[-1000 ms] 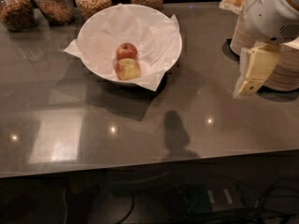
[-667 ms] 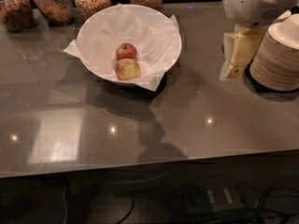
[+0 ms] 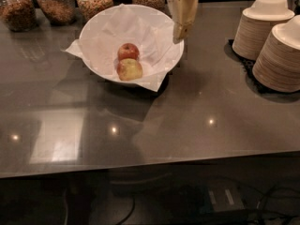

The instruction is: Pick apple from white bowl

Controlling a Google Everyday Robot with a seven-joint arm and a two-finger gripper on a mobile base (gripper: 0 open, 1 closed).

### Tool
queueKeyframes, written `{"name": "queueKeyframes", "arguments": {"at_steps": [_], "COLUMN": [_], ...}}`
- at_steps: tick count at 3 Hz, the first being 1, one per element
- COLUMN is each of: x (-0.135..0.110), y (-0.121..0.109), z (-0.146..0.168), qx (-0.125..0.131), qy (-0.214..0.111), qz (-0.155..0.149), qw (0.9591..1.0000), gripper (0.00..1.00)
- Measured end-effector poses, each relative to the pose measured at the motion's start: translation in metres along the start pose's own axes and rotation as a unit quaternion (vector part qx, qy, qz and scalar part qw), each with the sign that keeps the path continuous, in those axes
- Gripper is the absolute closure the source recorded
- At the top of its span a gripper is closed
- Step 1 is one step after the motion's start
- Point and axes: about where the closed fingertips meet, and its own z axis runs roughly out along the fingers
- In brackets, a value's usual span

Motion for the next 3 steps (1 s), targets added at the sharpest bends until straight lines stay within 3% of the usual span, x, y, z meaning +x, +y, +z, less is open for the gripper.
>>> {"name": "queueKeyframes", "arguments": {"at_steps": [1,2,3], "x": [-0.014,-0.014,-0.01], "y": [-0.016,-0.016,-0.02], "z": [0.001,0.001,0.016], "qx": [0.008,0.008,0.006], "qy": [-0.012,-0.012,-0.014], "qz": [-0.014,-0.013,-0.048], "qw": [0.9998,0.9998,0.9987], "gripper": [0.0,0.0,0.0]}}
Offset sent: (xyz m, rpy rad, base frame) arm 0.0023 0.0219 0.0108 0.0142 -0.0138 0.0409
